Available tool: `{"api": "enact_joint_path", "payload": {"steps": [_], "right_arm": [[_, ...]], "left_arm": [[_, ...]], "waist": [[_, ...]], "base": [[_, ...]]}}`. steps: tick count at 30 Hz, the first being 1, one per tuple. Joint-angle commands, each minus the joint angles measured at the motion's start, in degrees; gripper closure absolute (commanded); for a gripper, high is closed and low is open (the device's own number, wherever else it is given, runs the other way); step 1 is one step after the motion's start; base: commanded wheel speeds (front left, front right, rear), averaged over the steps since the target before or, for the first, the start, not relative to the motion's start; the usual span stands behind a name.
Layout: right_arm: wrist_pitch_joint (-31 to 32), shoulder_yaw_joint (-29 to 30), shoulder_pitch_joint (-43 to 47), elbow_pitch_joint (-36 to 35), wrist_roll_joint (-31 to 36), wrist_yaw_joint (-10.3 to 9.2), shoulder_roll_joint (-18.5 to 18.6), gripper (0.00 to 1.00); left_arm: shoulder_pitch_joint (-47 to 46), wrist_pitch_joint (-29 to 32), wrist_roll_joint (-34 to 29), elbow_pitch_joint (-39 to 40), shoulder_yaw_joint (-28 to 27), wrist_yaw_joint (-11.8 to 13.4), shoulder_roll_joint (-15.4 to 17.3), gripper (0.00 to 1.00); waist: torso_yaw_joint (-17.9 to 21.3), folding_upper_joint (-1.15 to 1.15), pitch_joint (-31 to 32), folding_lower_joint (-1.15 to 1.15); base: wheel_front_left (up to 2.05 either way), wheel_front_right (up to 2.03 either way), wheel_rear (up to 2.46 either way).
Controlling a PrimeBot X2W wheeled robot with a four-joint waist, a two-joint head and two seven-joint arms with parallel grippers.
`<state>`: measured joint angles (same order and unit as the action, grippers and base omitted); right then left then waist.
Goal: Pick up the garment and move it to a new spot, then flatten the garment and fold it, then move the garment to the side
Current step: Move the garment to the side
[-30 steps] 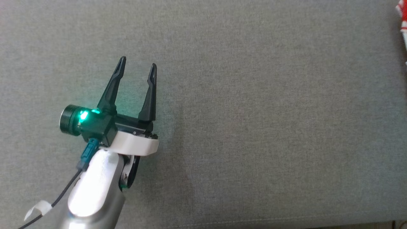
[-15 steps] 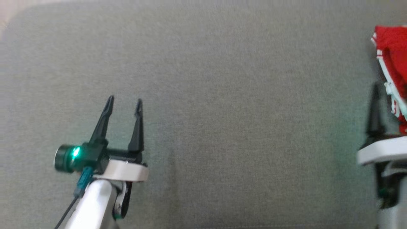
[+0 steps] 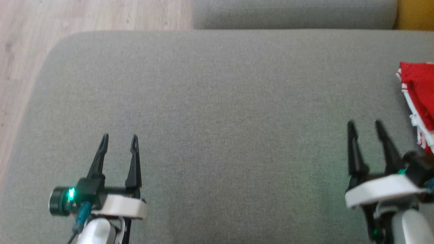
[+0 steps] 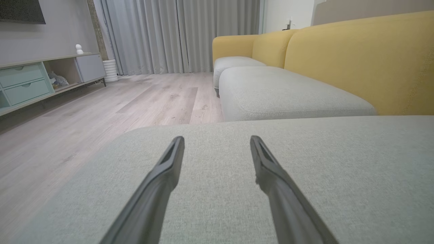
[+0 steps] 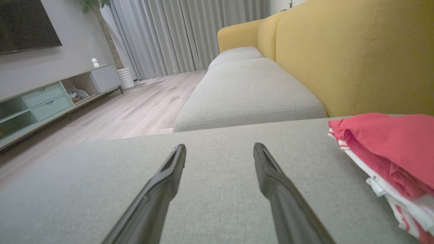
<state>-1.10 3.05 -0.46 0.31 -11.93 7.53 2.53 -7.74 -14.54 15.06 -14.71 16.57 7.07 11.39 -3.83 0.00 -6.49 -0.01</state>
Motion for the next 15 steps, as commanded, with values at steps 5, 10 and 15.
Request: {"api": "enact_joint_path", "payload": {"steps": [5,10,15], "right_arm": [[0.2,-3.1,3.4,-3.9,0.9,-0.04,0.4,0.00],[1.7,-3.8,6.4,-5.9,1.8,-0.04,0.4,0.00],[3.0,-3.7,8.7,-7.8,2.0,-0.04,0.3,0.00]], "left_arm": [[1.6,0.1,0.6,1.1,-1.4,0.5,1.3,0.00],[3.5,0.7,0.9,1.1,-1.0,0.7,1.6,0.00],[5.0,1.6,0.9,1.3,-0.7,1.1,2.3,0.00]], "waist": [[0.9,0.00,3.6,0.01],[1.5,0.00,6.0,0.01],[1.8,0.00,7.4,0.01]], "base": [[0.00,0.00,0.00],[0.00,0.00,0.00],[0.00,0.00,0.00]]}}
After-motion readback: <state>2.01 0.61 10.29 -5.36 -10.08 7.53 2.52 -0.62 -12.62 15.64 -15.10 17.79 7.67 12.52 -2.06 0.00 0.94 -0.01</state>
